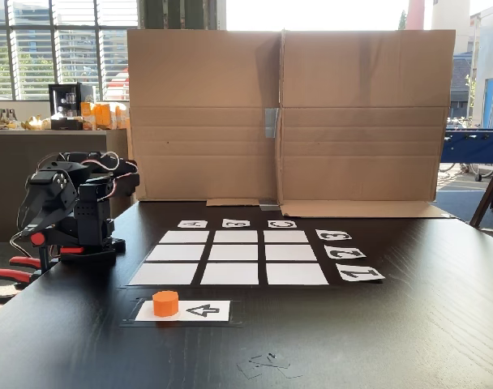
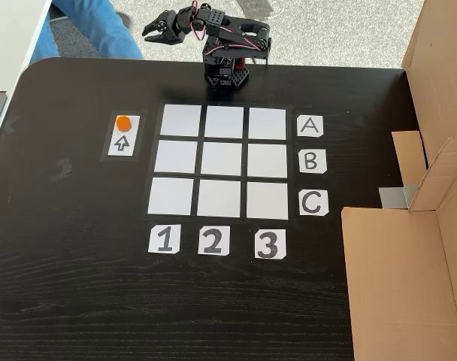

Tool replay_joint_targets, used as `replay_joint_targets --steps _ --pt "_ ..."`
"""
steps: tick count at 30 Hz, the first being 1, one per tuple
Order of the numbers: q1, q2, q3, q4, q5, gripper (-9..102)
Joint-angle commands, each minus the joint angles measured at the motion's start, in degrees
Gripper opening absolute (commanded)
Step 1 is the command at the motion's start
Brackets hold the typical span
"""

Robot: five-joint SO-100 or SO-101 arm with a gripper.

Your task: Pick up the round, orange token and place it in the grid on square A3.

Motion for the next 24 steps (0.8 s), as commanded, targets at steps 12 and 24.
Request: replay_joint_targets --steps 12,24 --pt "-3.78 -41.75 -57.48 29.0 -0.18 18" --pt "-7.73 -60.82 -84.9 42.19 -7.38 34"
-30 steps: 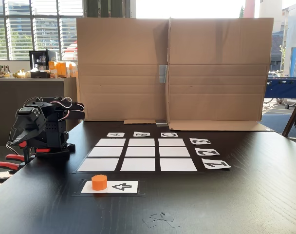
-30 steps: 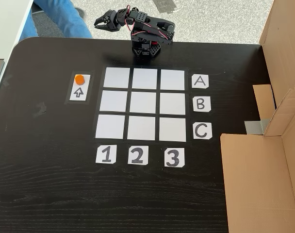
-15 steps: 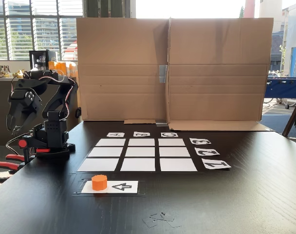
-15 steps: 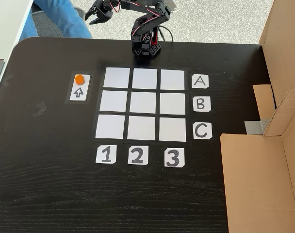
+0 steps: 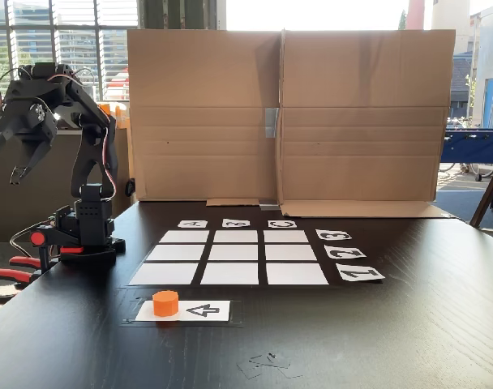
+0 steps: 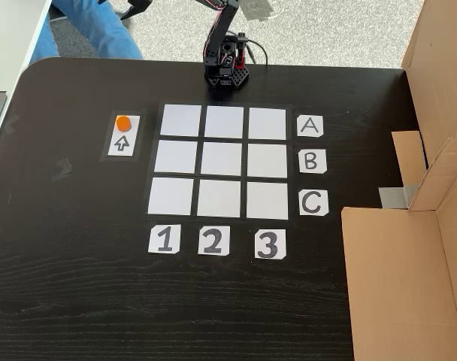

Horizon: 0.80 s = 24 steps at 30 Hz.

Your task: Pick up the round, orange token and place it in the grid on square A3.

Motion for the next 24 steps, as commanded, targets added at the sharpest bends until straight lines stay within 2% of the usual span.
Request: replay_joint_targets --steps 1,9,16,24 --pt "-2.11 -2.9 -4.66 0.88 -4.04 34" --pt "-7.82 -9.4 -6.59 1.23 -13.71 34" --pt "-12.74 -14.41 -8.61 2.64 -17.75 43" --pt "-18.46 -17.93 -9.05 3.6 -22.59 45"
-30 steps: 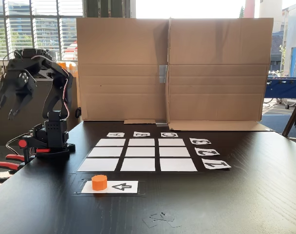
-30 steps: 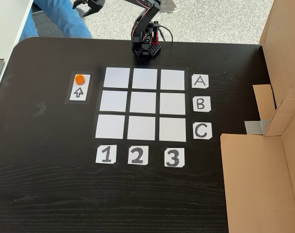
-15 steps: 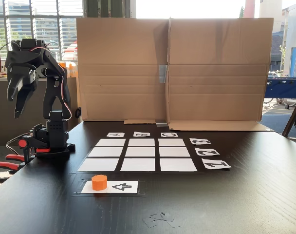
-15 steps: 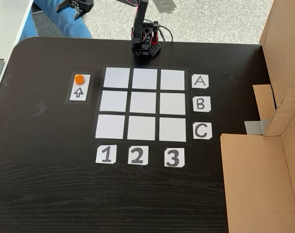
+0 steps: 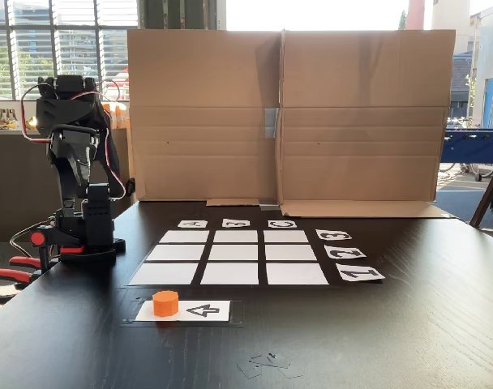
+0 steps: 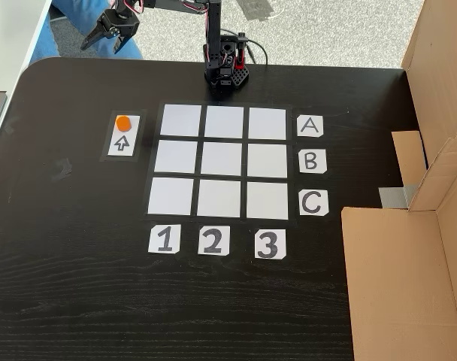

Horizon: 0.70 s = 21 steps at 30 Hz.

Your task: Pick up the round, orange token and place it in the grid on square A3.

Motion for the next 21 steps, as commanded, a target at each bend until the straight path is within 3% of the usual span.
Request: replay_joint_targets --steps 1,21 --pt "-2.37 -0.97 -2.11 0.44 -2.11 45" --pt "-11.78 -12.66 -3.43 0.44 -10.9 49"
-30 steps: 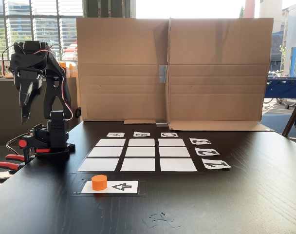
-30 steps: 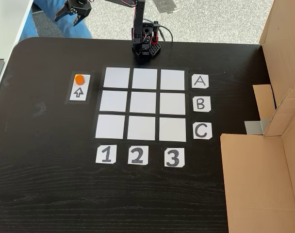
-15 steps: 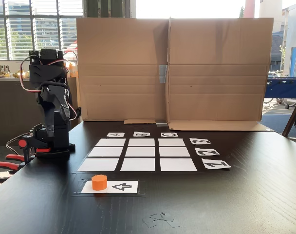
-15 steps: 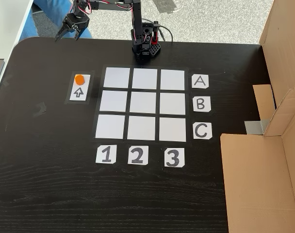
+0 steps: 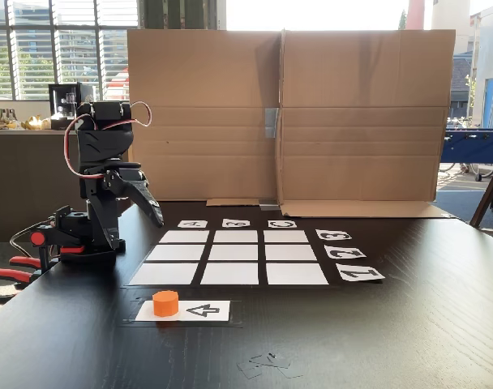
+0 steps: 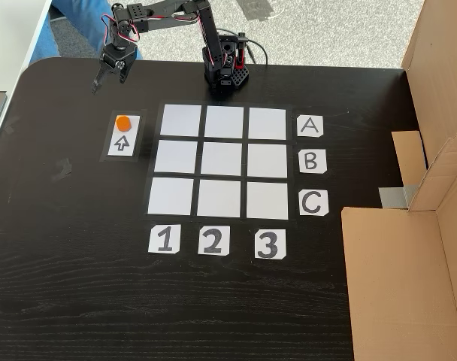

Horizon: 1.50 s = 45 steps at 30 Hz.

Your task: Pick up the round, orange token and place it in the grid on square A3.

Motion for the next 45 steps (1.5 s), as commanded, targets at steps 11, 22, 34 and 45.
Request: replay_joint_targets --steps 11,22,34,45 --pt "-2.72 -7.03 -4.66 -0.44 -10.37 49" --pt "-3.87 -17.49 -11.95 -0.53 -10.72 49" --pt "-7.03 -21.97 -13.54 -0.62 -10.55 50" --pt "-8.0 -25.93 -14.24 -2.72 -9.93 51"
